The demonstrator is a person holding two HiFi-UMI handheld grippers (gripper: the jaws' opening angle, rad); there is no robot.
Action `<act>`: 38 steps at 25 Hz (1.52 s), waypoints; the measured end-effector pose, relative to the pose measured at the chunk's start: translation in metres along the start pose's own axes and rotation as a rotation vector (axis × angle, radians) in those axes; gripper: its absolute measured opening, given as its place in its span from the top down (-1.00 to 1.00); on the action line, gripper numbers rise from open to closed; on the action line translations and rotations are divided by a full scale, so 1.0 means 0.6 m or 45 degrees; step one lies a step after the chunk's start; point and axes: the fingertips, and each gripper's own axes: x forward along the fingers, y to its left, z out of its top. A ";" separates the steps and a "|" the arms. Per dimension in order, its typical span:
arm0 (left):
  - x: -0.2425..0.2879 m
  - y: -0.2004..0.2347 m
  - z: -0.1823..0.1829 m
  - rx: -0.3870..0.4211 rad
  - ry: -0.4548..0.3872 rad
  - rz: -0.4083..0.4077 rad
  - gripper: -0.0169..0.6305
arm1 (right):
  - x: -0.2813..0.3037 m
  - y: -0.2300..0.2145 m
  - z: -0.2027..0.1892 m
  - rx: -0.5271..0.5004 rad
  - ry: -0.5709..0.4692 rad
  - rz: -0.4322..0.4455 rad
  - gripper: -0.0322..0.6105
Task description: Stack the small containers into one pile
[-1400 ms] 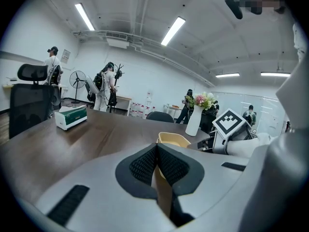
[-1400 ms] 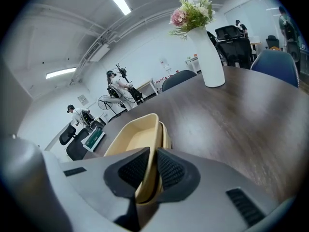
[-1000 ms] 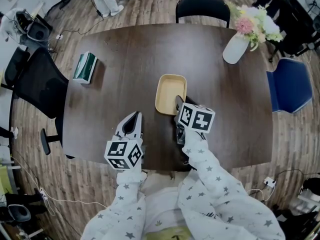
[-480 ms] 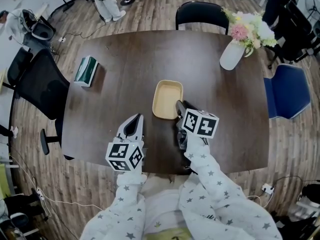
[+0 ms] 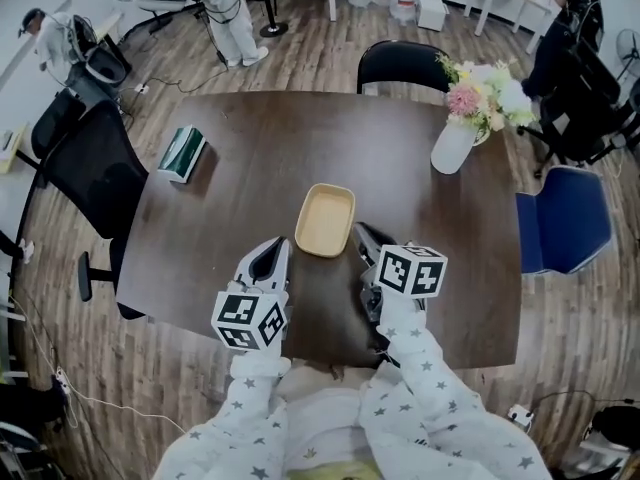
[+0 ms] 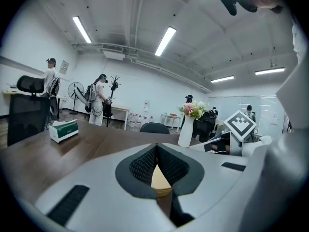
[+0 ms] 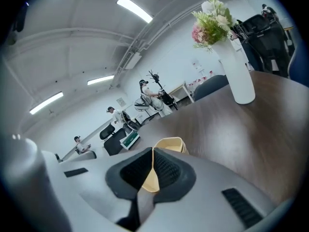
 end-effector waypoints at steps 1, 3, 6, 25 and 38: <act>-0.002 -0.004 0.005 0.005 -0.015 0.007 0.87 | -0.008 0.004 0.008 -0.024 -0.008 0.035 0.81; -0.004 -0.009 0.016 0.011 -0.047 0.024 0.87 | -0.026 0.008 0.024 -0.062 -0.016 0.092 0.81; -0.013 -0.017 0.032 0.022 -0.090 0.045 0.87 | -0.056 0.011 0.046 -0.118 -0.041 0.149 0.83; -0.088 -0.028 0.121 0.148 -0.263 0.073 0.87 | -0.193 0.046 0.143 -0.447 -0.419 0.246 0.83; -0.101 -0.013 0.132 0.184 -0.293 0.052 0.87 | -0.198 0.066 0.143 -0.523 -0.472 0.209 0.83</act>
